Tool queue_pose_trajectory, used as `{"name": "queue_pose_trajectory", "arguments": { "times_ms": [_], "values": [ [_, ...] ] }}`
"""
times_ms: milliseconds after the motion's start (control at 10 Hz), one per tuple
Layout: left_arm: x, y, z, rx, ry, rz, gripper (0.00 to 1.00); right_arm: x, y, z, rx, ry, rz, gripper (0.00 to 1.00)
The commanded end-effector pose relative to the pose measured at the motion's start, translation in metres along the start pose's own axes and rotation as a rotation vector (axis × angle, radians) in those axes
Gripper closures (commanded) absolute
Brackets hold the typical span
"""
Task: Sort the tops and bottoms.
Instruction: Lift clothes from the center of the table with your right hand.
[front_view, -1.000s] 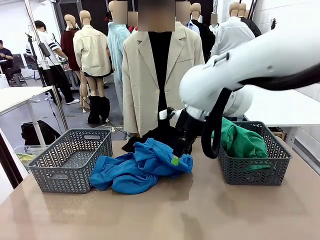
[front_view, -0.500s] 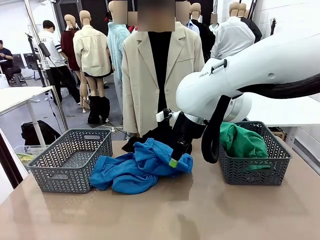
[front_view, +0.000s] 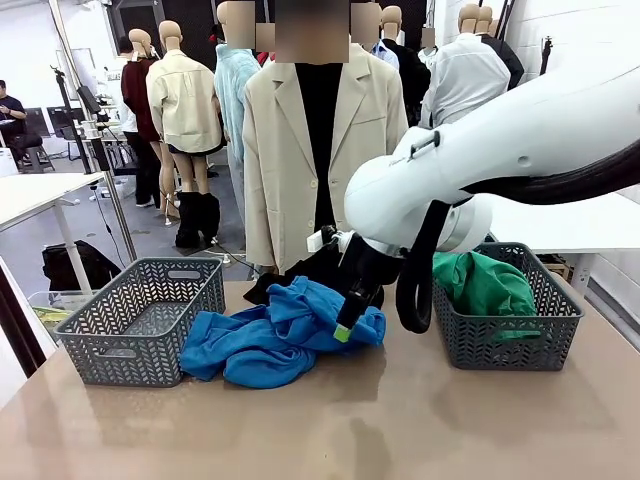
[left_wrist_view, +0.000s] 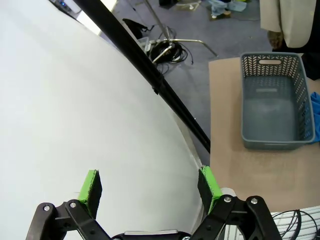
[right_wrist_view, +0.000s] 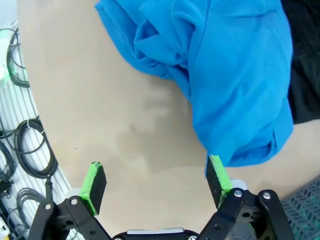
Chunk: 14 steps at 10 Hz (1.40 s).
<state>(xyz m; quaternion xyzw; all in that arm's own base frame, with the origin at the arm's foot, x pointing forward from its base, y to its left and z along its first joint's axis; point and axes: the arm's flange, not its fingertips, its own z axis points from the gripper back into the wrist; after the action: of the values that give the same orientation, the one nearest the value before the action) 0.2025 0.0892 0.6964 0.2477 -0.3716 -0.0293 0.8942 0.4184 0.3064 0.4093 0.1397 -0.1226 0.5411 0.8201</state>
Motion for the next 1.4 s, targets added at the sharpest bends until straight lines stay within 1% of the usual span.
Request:
{"name": "queue_pose_trajectory", "arguments": {
  "times_ms": [0, 300, 500, 600, 800, 1000, 1100, 1300],
  "values": [
    [0.000, 0.002, -0.001, 0.013, -0.004, -0.007, 0.00, 0.017, -0.010, -0.027, -0.006, 0.034, 0.036, 0.00],
    [0.000, 0.002, -0.001, 0.013, -0.004, -0.007, 0.00, 0.026, -0.010, -0.052, -0.040, 0.053, 0.068, 0.00],
    [0.000, 0.002, -0.001, 0.013, -0.004, -0.007, 0.00, 0.031, -0.012, -0.064, -0.119, 0.049, 0.066, 0.00],
    [0.000, 0.002, -0.001, 0.013, -0.004, -0.007, 0.00, 0.032, -0.010, -0.062, -0.185, 0.033, 0.068, 0.00],
    [0.000, 0.002, -0.001, 0.013, -0.004, -0.007, 0.00, 0.034, -0.002, -0.051, -0.303, 0.044, 0.070, 0.00],
    [0.000, 0.002, -0.001, 0.013, -0.004, -0.007, 0.00, 0.036, 0.003, -0.046, -0.345, 0.029, 0.085, 0.00],
    [0.000, 0.002, -0.001, 0.013, -0.004, -0.007, 0.00, 0.040, 0.001, -0.050, -0.358, 0.029, 0.085, 0.00],
    [0.000, 0.002, -0.001, 0.013, -0.004, -0.007, 0.00, 0.043, -0.004, -0.055, -0.349, 0.031, 0.085, 0.00]
  ]
}}
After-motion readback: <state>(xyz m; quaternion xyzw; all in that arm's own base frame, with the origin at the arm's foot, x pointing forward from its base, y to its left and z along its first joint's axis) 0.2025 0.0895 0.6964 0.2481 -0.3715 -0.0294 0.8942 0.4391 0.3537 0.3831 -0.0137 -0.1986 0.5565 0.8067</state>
